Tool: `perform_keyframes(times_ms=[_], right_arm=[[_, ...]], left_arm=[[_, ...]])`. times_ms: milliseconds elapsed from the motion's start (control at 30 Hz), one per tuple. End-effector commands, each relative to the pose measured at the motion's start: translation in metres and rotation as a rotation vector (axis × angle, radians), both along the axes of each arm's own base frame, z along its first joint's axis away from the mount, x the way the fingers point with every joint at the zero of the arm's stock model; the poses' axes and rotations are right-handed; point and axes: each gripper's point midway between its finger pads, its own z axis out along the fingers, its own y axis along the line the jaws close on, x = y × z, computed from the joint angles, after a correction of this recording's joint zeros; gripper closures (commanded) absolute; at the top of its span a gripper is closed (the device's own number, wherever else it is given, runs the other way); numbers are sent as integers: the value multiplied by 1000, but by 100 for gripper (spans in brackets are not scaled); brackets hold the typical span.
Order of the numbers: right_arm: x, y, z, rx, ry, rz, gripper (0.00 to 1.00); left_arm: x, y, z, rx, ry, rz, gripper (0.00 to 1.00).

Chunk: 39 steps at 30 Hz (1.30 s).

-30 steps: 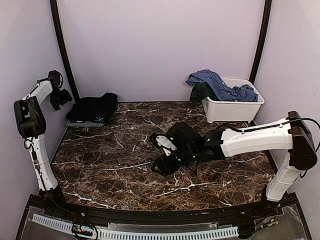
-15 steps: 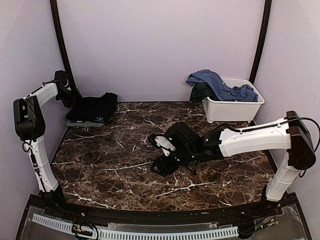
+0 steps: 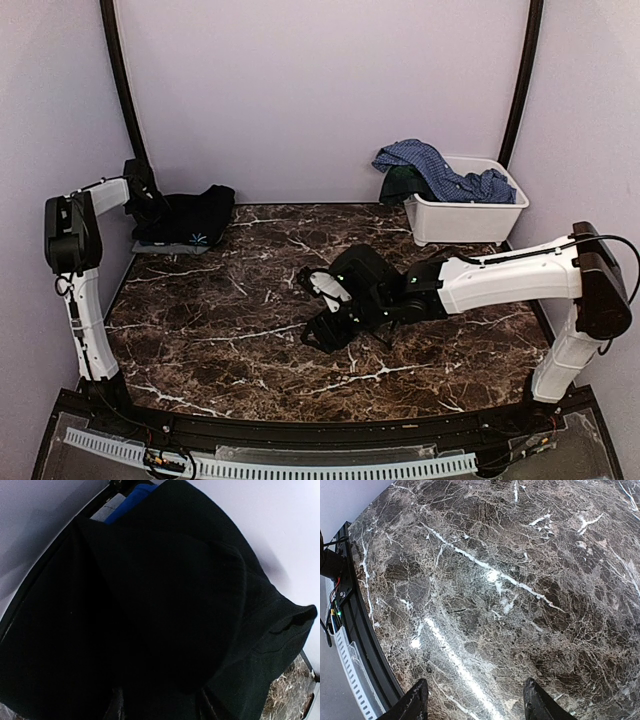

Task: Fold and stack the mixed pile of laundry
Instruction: Smooth out the square-folded T-shirt at the corner of the board.

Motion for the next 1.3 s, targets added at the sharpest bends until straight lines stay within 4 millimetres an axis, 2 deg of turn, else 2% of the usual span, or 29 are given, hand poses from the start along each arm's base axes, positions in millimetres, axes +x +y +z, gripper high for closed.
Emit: perform_keyframes(times_ms=[0, 200, 400, 600, 633, 667, 700, 733, 767, 800, 833, 967, 1133, 1167, 1200, 1267], right_arm=[[6, 2, 4, 19, -10, -20, 39], [6, -1, 1, 12, -8, -29, 38], [6, 1, -1, 7, -5, -23, 38], [7, 3, -5, -2, -3, -22, 38], [8, 3, -5, -4, -3, -22, 38], [8, 2, -6, -10, -4, -24, 38], [8, 2, -7, -13, -4, -25, 38], [7, 1, -7, -16, -4, -25, 38], [8, 0, -8, -18, -4, -27, 38], [8, 0, -9, -22, -4, -27, 38], [8, -1, -10, -25, -4, -29, 38], [10, -4, -15, -46, -1, -35, 38], [10, -8, -18, -66, 4, -42, 38], [10, -9, -19, -71, 5, -42, 38], [10, -9, -18, -73, 4, -43, 38], [10, -10, -18, -73, 5, -43, 38]], left_arm=[[13, 11, 10, 21, -46, 37, 55], [25, 16, 13, 41, -77, 44, 59], [33, 16, 25, 48, -109, 38, 60], [45, 19, 35, 61, -137, 33, 67], [47, 21, 31, 62, -132, 32, 69], [51, 22, 37, 68, -145, 30, 70], [53, 23, 31, 70, -137, 30, 70], [58, 23, 38, 76, -154, 24, 70], [60, 25, 31, 77, -148, 22, 70], [66, 26, 38, 87, -166, 15, 68], [69, 27, 31, 92, -161, 11, 68], [90, 43, 35, 144, -215, 15, 67], [115, 73, 48, 239, -297, 45, 67], [119, 78, 60, 267, -323, 52, 66], [120, 84, 56, 278, -320, 60, 66], [121, 92, 67, 307, -344, 72, 66]])
